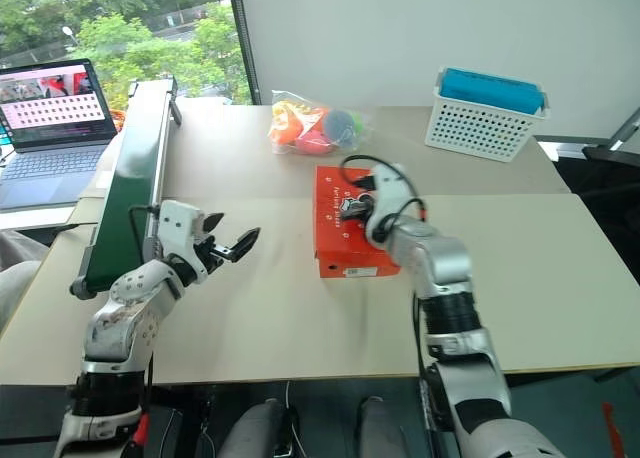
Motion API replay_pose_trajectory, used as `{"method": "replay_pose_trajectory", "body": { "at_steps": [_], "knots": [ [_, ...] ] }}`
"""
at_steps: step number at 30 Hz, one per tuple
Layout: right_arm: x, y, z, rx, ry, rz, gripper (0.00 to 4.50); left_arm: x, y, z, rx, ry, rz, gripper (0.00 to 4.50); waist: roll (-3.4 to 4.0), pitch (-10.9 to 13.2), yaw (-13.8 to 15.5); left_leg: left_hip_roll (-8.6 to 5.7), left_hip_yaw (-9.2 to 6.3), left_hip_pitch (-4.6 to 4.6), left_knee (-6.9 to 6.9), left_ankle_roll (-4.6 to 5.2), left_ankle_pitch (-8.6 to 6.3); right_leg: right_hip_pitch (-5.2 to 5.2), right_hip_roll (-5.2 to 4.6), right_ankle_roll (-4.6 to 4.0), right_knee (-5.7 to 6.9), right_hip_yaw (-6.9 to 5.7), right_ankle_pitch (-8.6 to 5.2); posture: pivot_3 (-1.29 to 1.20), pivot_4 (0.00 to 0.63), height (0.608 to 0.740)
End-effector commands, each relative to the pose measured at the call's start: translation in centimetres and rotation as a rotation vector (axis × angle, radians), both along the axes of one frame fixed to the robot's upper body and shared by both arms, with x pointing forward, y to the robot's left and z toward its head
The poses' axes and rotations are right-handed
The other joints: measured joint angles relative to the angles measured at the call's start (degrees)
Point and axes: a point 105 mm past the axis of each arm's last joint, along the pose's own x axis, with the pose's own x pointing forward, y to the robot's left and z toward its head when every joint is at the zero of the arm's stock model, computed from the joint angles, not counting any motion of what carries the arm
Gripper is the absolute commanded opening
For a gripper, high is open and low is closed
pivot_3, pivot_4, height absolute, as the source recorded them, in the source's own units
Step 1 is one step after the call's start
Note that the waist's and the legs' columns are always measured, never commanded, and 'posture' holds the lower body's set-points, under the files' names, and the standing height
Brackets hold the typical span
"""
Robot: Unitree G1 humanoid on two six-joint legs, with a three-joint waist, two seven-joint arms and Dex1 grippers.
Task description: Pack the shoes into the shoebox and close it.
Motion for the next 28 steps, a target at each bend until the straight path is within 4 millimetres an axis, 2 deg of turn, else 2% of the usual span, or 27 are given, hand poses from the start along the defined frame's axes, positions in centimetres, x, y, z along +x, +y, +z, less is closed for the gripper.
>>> {"method": "replay_pose_trajectory", "body": {
  "at_steps": [1,4,10,12,15,20,28],
  "knots": [
    [-0.7,-5.8,2.6,-0.018,-0.129,-0.150,0.06,-0.1,0.4,2.2,-0.033,-0.088,0.120,4.50,-0.01,0.00,0.33,-0.02,0.00,-0.02,0.03,0.06,-0.04,0.02,-0.04,0.02,-0.04,-0.02,0.00,0.00,0.150,0.699],
    [-1.7,-10.4,1.9,-0.100,-0.113,-0.294,0.06,0.5,0.8,2.1,-0.059,-0.093,0.181,4.50,-0.01,0.00,0.44,-0.03,0.03,-0.01,0.05,0.09,-0.05,0.04,-0.05,0.03,-0.04,-0.01,0.01,0.00,0.150,0.699],
    [-4.1,-16.7,1.2,-0.198,-0.106,-0.458,0.06,1.7,0.0,2.2,-0.066,-0.109,0.164,4.50,-0.01,0.00,0.19,-0.03,0.05,0.00,0.04,0.08,-0.04,0.02,0.00,0.03,-0.02,0.03,0.01,0.00,0.150,0.699],
    [-5.2,-18.7,0.5,-0.388,-0.104,-0.496,0.06,2.0,0.3,1.5,-0.068,-0.090,0.184,4.50,-0.01,0.00,0.27,-0.03,0.07,0.00,0.04,0.09,-0.04,0.03,0.01,0.04,-0.04,0.04,0.01,0.00,0.150,0.699],
    [-6.2,-20.6,0.0,-0.542,-0.112,-0.508,0.06,2.2,0.0,0.4,-0.079,-0.056,0.203,4.50,-0.02,0.01,0.34,-0.06,0.08,0.00,0.04,0.11,-0.06,0.03,0.00,0.08,-0.05,0.06,-0.02,0.00,0.150,0.699],
    [-6.4,-23.1,-0.4,-0.619,-0.106,-0.536,0.06,2.8,-0.1,-0.6,-0.115,-0.023,0.255,4.50,-0.03,0.01,0.03,-0.05,0.12,0.07,0.07,0.14,-0.03,0.08,0.00,0.08,-0.06,0.12,-0.02,0.00,0.150,0.699],
    [-5.6,-25.6,0.0,-0.600,-0.098,-0.564,0.06,2.9,0.2,-1.1,-0.095,-0.048,0.334,4.50,-0.04,0.01,-0.19,-0.05,0.15,0.07,0.05,0.15,-0.01,0.09,0.01,0.08,-0.11,0.14,-0.02,0.00,0.150,0.699]
  ]
}}
